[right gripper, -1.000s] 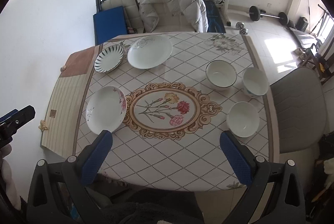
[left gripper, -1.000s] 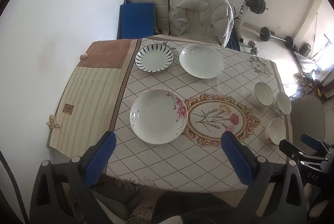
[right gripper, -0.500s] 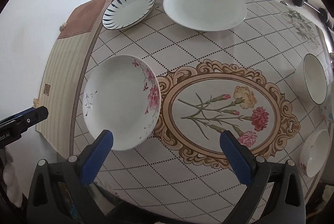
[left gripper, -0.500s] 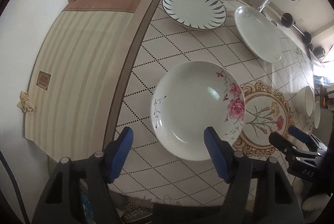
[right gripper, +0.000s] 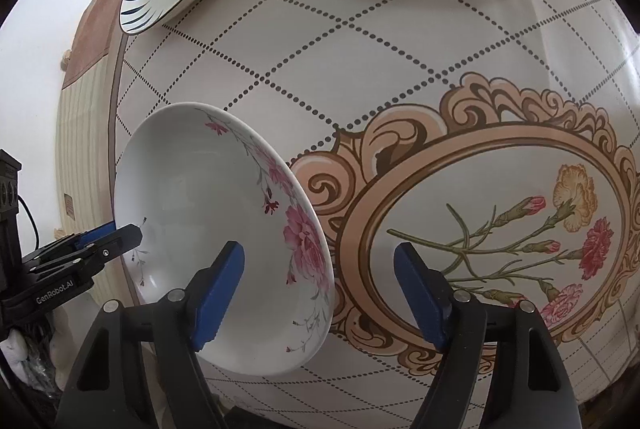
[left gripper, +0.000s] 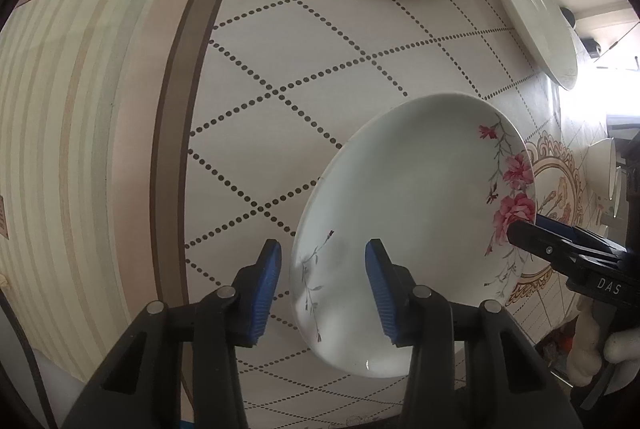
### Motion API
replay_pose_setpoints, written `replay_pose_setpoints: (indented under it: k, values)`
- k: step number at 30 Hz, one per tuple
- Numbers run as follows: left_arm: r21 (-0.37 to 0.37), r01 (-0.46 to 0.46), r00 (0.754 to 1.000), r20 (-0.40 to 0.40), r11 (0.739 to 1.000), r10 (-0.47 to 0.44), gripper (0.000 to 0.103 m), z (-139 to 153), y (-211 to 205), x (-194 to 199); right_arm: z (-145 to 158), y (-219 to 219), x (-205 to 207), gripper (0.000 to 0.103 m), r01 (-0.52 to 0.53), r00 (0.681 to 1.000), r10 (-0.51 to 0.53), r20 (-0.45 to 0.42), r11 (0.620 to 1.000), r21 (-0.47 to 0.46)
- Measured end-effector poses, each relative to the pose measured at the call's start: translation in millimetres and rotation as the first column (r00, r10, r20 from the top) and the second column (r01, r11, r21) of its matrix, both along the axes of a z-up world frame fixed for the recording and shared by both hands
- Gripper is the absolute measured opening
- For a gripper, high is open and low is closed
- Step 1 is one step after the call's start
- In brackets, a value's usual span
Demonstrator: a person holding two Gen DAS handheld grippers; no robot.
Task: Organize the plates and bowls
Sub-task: 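Reach both grippers to the pink-flowered plate rim and close them, then carry the pink-flowered plate with both grippers toward the grey-flowered plate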
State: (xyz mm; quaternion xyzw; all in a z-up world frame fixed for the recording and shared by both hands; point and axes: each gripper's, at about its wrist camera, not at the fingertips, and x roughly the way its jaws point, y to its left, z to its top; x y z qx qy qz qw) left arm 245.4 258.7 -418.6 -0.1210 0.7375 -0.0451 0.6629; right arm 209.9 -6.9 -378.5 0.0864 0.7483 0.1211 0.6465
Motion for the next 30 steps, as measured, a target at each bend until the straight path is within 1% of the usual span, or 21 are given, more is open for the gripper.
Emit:
replay_pose_setpoints:
  k: [1,5,6,7,8,10,12,16,18,20,24,30]
  values:
    - [-0.007,0.004,1.000,-0.004,1.000,-0.004,0.033,-3,-1,1,-4,1,1,0.076,0.005,1.000,-0.005,-0.015,1.000,0.017]
    - [0.004,-0.001,1.000,-0.003,1.000,0.001,0.028,-9,-2,1,-19,9,-1,0.062,0.003,0.998,0.001,-0.061,0.998,0.062]
    - [0.009,-0.008,1.000,-0.004,1.000,0.008,0.026,-10,-1,1,-19,11,-1,0.061,-0.007,0.999,0.009,-0.048,0.998,0.060]
    - [0.002,-0.017,1.000,0.000,1.000,0.017,0.026,-11,0,0,-19,14,-1,0.052,-0.019,0.999,0.022,-0.041,0.998,0.065]
    - [-0.005,-0.026,1.000,0.003,1.000,0.026,0.026,-11,1,0,-20,16,-3,0.039,-0.028,0.998,0.032,-0.047,0.997,0.072]
    - [-0.005,-0.031,0.999,0.010,0.999,0.032,0.025,-11,-1,0,-21,17,-3,0.032,-0.027,0.999,0.030,-0.042,0.998,0.055]
    - [0.005,-0.028,0.999,0.021,1.000,0.028,0.025,-9,-2,-1,-19,14,-5,0.023,-0.019,0.999,0.021,-0.038,0.999,0.042]
    - [0.026,-0.034,0.999,0.035,0.999,0.033,0.023,-7,-1,-7,-20,2,-8,0.019,0.009,0.999,-0.005,-0.046,0.997,0.080]
    - [0.027,-0.034,0.999,0.035,0.999,0.033,0.023,-4,-3,-11,-18,-1,-8,0.019,-0.005,0.998,0.009,-0.056,0.998,0.070]
    - [0.029,-0.031,0.999,0.039,0.999,0.030,0.023,1,-8,-15,-15,-6,-7,0.019,-0.021,0.999,0.024,-0.049,0.998,0.067]
    - [0.033,-0.035,0.999,0.038,0.999,0.033,0.023,9,-13,-18,-11,-10,-5,0.017,-0.032,0.998,0.036,-0.057,0.996,0.081]
    - [0.033,-0.014,0.998,0.058,0.999,0.012,0.023,32,-18,-2,1,-30,-4,0.015,-0.015,0.999,0.021,-0.049,0.993,0.113]
